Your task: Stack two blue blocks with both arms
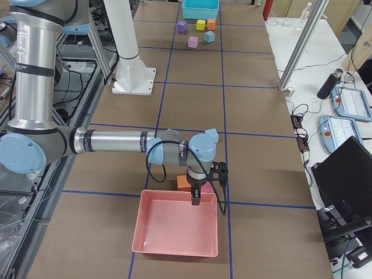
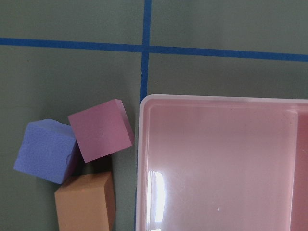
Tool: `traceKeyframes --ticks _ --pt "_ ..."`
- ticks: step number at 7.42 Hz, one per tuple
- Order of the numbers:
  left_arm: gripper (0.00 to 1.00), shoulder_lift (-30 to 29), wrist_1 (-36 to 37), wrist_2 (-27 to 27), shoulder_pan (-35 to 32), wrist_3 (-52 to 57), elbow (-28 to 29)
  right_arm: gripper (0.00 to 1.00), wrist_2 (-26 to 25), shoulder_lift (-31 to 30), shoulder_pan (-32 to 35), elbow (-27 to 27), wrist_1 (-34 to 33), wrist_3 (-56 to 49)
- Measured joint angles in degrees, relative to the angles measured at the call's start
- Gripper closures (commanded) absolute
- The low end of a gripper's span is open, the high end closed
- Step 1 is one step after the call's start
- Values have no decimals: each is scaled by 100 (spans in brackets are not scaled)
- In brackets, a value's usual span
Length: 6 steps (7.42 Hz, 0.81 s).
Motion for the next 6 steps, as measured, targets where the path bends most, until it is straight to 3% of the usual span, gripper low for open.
traceKeyframes --ticks 4,6 --pt "2 -35 31 8 0 -6 -217 0 -1 18 -3 85 36 3" --pt "2 -78 25 11 3 -1 -251 0 37 87 -19 190 545 352"
